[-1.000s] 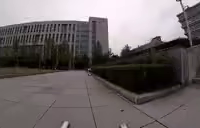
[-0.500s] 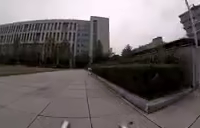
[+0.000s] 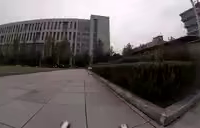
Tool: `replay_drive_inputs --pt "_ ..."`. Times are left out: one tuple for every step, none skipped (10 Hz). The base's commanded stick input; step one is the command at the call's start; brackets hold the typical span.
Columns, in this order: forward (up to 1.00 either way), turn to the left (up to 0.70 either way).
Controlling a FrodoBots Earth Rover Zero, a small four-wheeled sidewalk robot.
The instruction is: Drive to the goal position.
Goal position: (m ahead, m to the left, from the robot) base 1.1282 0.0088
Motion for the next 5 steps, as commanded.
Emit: replay_drive_inputs --pt "0.70 -0.31" --pt "0.70 -0.21" --pt "0.70 0.00" --pt "0.70 0.00" --pt "0.70 0.00"
